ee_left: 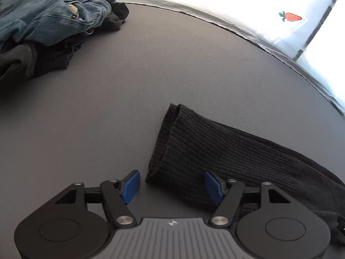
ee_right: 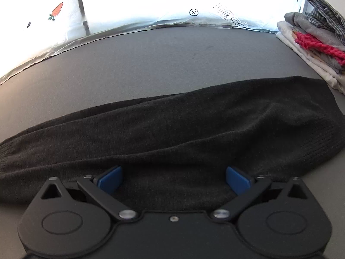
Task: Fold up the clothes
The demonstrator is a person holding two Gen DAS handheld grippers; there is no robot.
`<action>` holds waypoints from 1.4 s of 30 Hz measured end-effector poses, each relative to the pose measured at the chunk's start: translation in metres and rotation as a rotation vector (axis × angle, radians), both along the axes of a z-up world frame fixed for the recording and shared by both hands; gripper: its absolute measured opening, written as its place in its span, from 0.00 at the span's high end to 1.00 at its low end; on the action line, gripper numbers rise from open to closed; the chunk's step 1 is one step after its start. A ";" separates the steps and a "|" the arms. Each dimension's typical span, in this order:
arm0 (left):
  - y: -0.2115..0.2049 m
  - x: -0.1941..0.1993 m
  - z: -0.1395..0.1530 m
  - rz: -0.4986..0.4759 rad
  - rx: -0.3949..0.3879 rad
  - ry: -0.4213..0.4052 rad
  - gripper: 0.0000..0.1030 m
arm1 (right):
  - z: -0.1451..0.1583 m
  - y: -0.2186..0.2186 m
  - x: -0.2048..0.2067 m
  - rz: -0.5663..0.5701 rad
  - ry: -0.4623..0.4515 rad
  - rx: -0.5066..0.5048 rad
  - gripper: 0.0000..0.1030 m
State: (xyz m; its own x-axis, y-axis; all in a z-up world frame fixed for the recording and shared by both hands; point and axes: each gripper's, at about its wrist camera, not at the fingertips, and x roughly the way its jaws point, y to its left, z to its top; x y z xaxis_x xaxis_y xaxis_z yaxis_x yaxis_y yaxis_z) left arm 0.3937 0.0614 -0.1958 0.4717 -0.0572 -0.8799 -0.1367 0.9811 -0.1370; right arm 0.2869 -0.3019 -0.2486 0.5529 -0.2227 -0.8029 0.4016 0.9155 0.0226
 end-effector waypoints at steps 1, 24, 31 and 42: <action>-0.002 0.000 -0.001 -0.003 0.006 -0.004 0.28 | -0.001 0.001 -0.001 -0.001 -0.002 -0.006 0.00; -0.140 -0.028 0.097 -0.503 -0.399 -0.241 0.69 | 0.000 -0.006 -0.006 0.047 -0.024 0.017 0.00; -0.149 -0.039 0.085 -0.391 -0.260 -0.198 0.37 | 0.017 -0.036 -0.016 0.080 -0.073 0.248 0.01; -0.122 -0.030 0.029 -0.222 -0.066 0.012 0.20 | 0.003 -0.062 0.004 0.134 -0.197 0.811 0.50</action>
State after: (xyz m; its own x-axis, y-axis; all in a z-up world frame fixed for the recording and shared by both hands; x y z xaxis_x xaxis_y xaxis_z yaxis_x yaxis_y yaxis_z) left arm 0.3638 -0.0606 -0.1672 0.4310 -0.2159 -0.8761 0.0792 0.9762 -0.2017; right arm 0.2910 -0.3634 -0.2451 0.6801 0.4586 -0.5719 0.2108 0.6249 0.7517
